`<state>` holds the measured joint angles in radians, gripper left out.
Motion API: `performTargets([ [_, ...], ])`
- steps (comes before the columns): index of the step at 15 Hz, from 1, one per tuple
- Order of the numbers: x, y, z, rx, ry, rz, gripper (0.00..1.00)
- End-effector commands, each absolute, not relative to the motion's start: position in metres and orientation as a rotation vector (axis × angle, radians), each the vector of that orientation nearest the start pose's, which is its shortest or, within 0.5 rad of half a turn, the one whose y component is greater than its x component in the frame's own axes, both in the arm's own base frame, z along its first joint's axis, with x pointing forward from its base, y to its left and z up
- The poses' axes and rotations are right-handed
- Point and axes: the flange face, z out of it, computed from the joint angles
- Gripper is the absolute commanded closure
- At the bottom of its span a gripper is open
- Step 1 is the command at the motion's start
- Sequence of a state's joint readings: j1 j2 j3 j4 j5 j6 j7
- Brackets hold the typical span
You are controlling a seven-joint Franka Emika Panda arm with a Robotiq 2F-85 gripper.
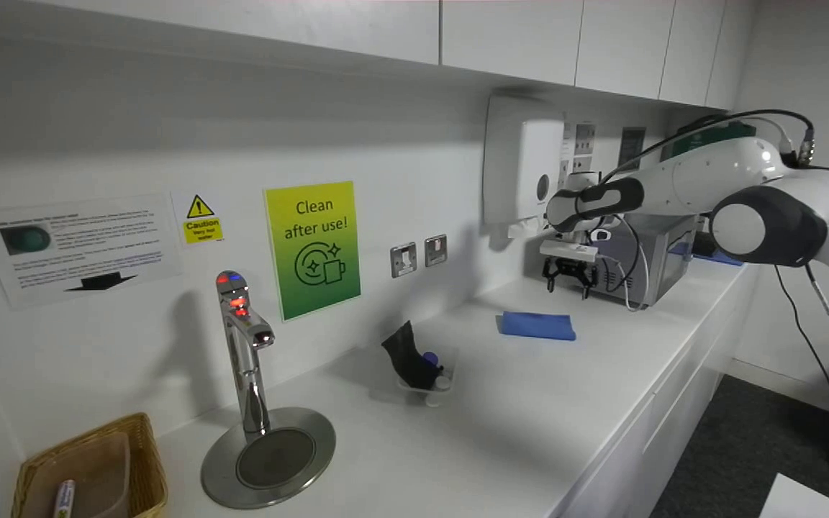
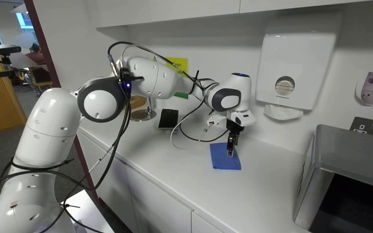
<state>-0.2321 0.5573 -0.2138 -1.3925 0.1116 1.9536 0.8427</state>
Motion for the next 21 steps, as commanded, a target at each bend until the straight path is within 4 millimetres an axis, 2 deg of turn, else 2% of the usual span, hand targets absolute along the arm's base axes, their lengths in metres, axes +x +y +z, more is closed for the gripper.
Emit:
performTargets([
  [1, 0.673, -0.259, 0.387, -2.537, 1.879, -0.001, 0.00],
  [5, 0.683, -0.239, 0.372, -2.580, 1.834, 0.017, 0.00],
  [7, 0.686, -0.235, 0.366, -2.598, 1.814, 0.020, 0.00],
  [8, 0.686, -0.234, 0.364, -2.604, 1.808, 0.021, 0.25],
  [9, 0.686, -0.235, 0.361, -2.610, 1.801, 0.022, 0.26],
  [11, 0.685, -0.238, 0.357, -2.611, 1.804, 0.030, 0.40],
  [16, 0.682, -0.248, 0.346, -2.599, 1.826, 0.054, 0.77],
  [19, 0.683, -0.250, 0.347, -2.596, 1.832, 0.045, 0.99],
  [21, 0.684, -0.249, 0.349, -2.598, 1.829, 0.040, 1.00],
])
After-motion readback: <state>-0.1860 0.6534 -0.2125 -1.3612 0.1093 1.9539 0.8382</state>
